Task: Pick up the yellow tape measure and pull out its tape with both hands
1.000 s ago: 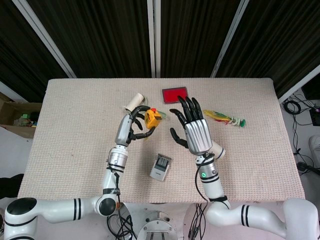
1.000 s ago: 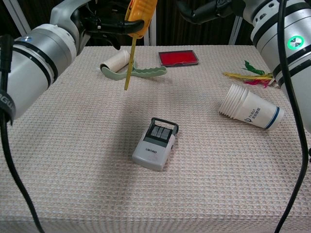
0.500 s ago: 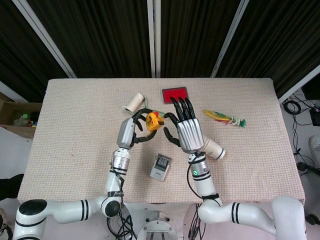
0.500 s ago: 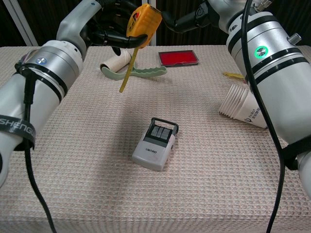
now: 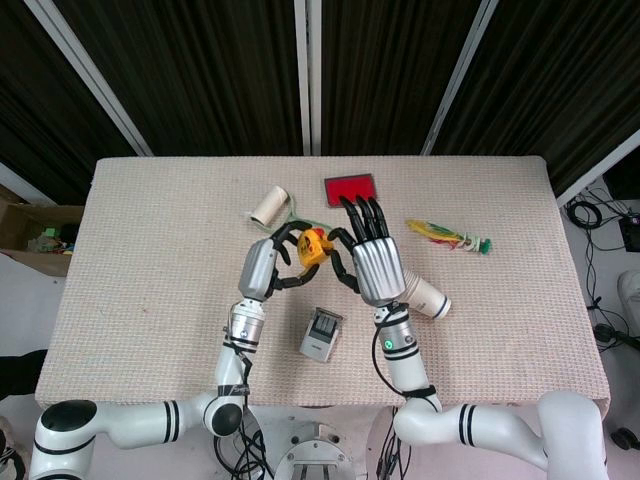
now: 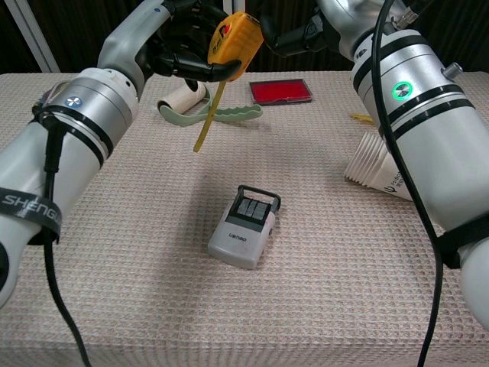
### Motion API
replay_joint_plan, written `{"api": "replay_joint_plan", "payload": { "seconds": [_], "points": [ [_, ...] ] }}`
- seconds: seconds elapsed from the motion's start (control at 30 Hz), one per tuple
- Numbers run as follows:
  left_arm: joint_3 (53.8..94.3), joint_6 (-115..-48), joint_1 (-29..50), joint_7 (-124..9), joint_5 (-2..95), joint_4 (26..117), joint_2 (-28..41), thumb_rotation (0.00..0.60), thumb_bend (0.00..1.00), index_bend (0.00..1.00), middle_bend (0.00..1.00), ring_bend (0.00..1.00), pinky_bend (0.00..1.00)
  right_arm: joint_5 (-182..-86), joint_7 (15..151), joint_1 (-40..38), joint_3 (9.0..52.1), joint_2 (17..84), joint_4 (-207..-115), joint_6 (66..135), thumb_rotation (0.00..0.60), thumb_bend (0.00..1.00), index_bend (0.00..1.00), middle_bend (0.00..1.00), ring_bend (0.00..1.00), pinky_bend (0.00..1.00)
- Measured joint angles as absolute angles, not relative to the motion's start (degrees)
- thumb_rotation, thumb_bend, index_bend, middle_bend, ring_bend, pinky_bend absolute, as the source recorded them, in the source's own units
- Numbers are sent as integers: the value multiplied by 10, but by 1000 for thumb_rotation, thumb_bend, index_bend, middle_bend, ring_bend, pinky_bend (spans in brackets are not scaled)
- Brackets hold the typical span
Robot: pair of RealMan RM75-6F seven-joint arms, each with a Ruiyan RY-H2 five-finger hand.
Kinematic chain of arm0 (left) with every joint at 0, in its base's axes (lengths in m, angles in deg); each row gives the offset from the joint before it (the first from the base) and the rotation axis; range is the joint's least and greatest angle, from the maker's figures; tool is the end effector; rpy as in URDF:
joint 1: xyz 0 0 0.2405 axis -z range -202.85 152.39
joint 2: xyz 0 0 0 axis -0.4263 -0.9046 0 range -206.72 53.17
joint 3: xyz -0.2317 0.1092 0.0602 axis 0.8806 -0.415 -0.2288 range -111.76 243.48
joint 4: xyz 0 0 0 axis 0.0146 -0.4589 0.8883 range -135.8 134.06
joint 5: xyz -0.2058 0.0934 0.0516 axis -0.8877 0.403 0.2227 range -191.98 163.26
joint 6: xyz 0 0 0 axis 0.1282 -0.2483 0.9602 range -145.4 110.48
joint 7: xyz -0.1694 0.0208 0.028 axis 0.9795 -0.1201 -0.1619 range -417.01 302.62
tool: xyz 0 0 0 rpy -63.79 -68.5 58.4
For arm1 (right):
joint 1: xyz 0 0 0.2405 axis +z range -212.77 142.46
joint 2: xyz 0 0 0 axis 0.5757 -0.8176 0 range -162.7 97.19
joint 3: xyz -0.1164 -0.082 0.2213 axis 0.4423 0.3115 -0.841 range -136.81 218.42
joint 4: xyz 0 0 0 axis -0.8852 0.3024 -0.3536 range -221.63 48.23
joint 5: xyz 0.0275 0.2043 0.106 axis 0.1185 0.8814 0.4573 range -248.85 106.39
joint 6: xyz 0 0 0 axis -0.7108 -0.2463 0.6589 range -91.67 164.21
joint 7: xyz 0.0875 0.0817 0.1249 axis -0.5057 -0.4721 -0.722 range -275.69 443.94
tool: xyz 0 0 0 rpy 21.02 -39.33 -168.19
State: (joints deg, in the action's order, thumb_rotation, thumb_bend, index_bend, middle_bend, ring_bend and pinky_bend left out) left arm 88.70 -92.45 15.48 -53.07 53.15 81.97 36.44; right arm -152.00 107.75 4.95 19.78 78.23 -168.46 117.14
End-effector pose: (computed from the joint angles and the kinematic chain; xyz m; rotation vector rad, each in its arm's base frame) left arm -0.0357 0.3549 -0.0724 -1.2011 -1.4903 -1.7258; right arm -0.0260 -0.3463 -0.0404 1.4237 -0.7768 1.5229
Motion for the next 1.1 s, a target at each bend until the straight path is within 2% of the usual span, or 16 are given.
{"api": "replay_joint_plan", "payload": {
  "seconds": [0.3,0.67,1.1],
  "points": [
    [906,-911,151,-526,510,823,361,600,388,629,605,544,620,-1523,1070,48,202,782,-1683,1175,600,356,466,110,0,0],
    [901,-909,150,-528,521,825,364,600,392,629,605,545,618,-1520,1068,55,200,790,-1671,1172,600,356,469,112,0,0],
    [894,-900,148,-528,525,823,367,600,402,629,605,545,616,-1521,1063,56,198,795,-1659,1180,600,359,577,141,0,0]
  ]
}}
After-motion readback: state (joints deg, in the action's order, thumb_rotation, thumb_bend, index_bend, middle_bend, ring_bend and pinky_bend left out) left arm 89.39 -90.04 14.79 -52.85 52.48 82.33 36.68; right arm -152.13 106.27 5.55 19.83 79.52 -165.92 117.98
